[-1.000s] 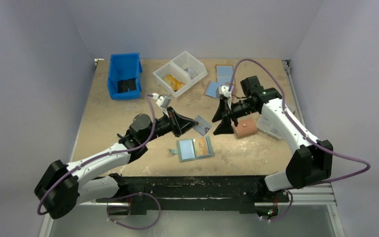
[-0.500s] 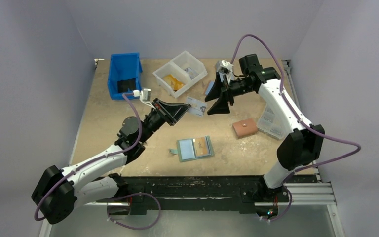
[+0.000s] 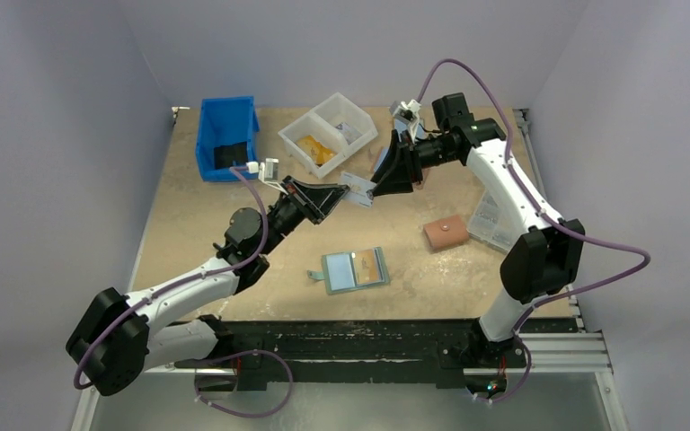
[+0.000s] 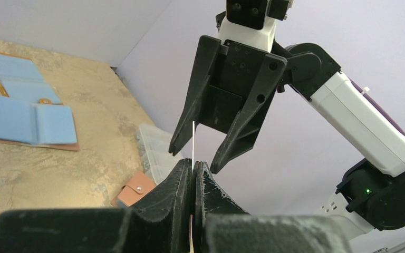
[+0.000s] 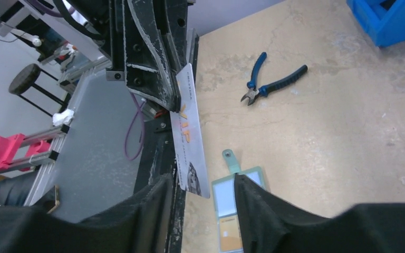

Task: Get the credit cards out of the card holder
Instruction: Place the credit card in the storage box.

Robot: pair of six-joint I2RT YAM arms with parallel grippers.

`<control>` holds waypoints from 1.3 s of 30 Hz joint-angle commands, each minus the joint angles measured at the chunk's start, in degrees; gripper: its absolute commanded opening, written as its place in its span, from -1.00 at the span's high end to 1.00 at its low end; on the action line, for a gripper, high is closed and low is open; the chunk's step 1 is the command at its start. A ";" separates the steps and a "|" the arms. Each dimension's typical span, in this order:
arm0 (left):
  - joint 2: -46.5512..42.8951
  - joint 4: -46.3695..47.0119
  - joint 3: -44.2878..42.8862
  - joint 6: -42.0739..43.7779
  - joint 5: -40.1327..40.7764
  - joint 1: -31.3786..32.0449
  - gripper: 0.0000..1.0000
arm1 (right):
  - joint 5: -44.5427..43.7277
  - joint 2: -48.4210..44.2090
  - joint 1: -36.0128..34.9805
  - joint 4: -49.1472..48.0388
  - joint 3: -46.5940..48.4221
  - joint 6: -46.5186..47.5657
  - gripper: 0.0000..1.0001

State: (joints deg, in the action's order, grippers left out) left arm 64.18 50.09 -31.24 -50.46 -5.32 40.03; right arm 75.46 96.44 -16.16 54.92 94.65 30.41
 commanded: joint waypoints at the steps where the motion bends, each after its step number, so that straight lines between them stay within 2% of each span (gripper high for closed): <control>1: 1.30 4.77 -2.50 -1.00 -0.57 -0.48 1.00 | 4.57 1.21 -0.85 -1.24 1.32 -3.62 0.18; 4: 1.97 5.53 -2.43 -1.30 -0.74 -0.58 1.00 | 5.66 1.62 -1.46 -1.36 1.24 -4.25 0.59; 6: 1.93 5.09 -2.33 -1.28 -0.56 -0.93 1.00 | 5.80 1.73 -1.59 -1.55 1.36 -4.51 1.00; 7: 1.78 4.03 -2.40 -1.24 -0.47 -1.25 1.00 | 6.10 1.74 -1.59 -1.69 1.42 -4.50 1.00; 8: 1.43 2.30 -2.57 -1.15 -0.39 -1.69 0.91 | 6.43 1.75 -1.59 -1.78 1.46 -4.40 1.00; 9: 0.77 -0.63 -3.04 -0.92 0.19 -2.48 0.71 | 6.44 1.80 -1.52 -1.89 1.48 -4.22 1.00; 11: -0.73 -11.09 -5.62 0.62 2.55 -3.76 0.08 | 4.64 2.25 -1.43 -1.93 2.01 -4.15 1.00; 12: -1.39 -17.25 -7.17 1.83 4.45 -4.09 -0.15 | 3.52 2.56 -1.42 -1.85 2.44 -4.23 1.00; 14: -2.22 -29.96 -10.85 5.88 8.08 -4.57 -0.45 | 0.04 3.42 -1.31 -2.01 3.74 -4.69 1.00; 17: -2.57 -46.34 -15.75 10.39 13.02 -5.53 -0.71 | -7.50 4.14 -1.24 -5.67 5.26 -8.63 1.00; 20: -4.05 -56.20 -17.45 15.14 14.99 -6.06 -0.79 | -14.65 4.34 -1.24 -11.87 6.36 -13.90 1.00; 25: -8.68 -63.21 -17.71 21.36 17.85 -6.26 -0.88 | -26.36 4.06 -1.24 -25.35 6.71 -23.63 1.00; 28: -10.80 -67.48 -18.93 24.87 20.77 -6.28 -0.97 | -31.12 5.60 -1.24 -30.03 8.60 -26.86 1.00; 32: -12.41 -70.28 -19.28 30.06 23.96 -6.28 -0.98 | -33.50 10.20 -1.26 -31.41 14.05 -29.63 1.00; 39: -11.73 -71.12 -18.06 36.92 26.41 -6.30 -0.98 | -38.84 17.42 -1.24 -30.93 22.81 -28.06 1.00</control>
State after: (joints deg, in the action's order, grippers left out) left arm 52.49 -19.88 -48.16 -19.75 17.91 34.13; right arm 41.36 112.25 -17.30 26.11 112.90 3.01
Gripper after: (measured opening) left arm 0.990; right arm 0.024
